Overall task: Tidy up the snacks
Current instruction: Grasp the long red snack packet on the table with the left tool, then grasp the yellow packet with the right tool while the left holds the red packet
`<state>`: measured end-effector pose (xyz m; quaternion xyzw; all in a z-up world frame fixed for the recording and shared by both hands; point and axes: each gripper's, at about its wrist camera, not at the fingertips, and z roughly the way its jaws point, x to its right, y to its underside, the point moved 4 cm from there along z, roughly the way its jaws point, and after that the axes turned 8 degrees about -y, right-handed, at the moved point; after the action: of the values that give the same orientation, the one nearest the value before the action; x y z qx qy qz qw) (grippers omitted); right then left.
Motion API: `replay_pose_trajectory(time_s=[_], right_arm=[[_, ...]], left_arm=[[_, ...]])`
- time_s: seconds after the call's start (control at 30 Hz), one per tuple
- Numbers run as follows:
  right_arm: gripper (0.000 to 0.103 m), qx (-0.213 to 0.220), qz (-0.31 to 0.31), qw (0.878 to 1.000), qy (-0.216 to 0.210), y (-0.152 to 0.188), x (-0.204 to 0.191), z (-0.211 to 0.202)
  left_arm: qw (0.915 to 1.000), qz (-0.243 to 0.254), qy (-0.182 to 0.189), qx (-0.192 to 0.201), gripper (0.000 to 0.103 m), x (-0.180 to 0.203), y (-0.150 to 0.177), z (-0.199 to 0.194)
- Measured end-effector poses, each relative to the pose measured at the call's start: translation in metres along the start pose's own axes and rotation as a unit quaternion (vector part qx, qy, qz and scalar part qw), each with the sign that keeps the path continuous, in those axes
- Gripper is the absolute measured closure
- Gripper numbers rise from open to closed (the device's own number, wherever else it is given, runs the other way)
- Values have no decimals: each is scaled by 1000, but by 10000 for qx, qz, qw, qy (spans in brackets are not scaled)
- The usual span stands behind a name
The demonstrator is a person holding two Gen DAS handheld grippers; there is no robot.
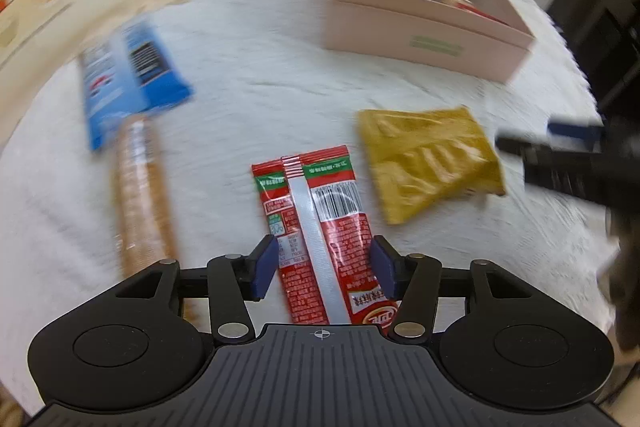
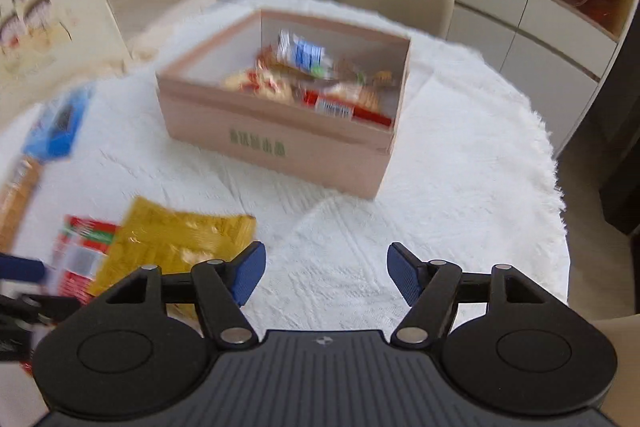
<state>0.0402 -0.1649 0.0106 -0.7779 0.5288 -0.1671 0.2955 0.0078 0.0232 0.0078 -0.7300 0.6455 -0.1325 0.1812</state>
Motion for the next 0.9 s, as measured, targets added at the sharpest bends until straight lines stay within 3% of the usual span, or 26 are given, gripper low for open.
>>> replay_pose_trajectory(time_s=[0.1,0.17,0.3,0.47,0.63,0.8,0.9], right_arm=[[37,-296,-335,9921,-1171,9,-24,-9],[37,-229,-610,9873,-1448,8,-35,-20],[32,79,-988,9852,-1402,-7,-41,-27],[30,-129,-643,9812,-1814,-26,-46,1],[30,-345,-757,9821,-1689,-28,-62,35],[30,-345,-1074,9771,-1806,-25,-71,27],[30,-394,-1010,9821,-1542,-21,-59,26]], left_arm=[[9997,-220,-69,-39,44,-13,-1,2],[9994,-331,-47,-67,44,-19,-3,3],[9992,-382,3,-77,44,-22,-3,4],[9987,-415,299,-46,45,-24,3,3],[9981,-412,453,-107,45,-23,10,0],[9976,-271,615,-168,45,-15,12,0],[9970,-141,741,-174,45,-10,14,-2]])
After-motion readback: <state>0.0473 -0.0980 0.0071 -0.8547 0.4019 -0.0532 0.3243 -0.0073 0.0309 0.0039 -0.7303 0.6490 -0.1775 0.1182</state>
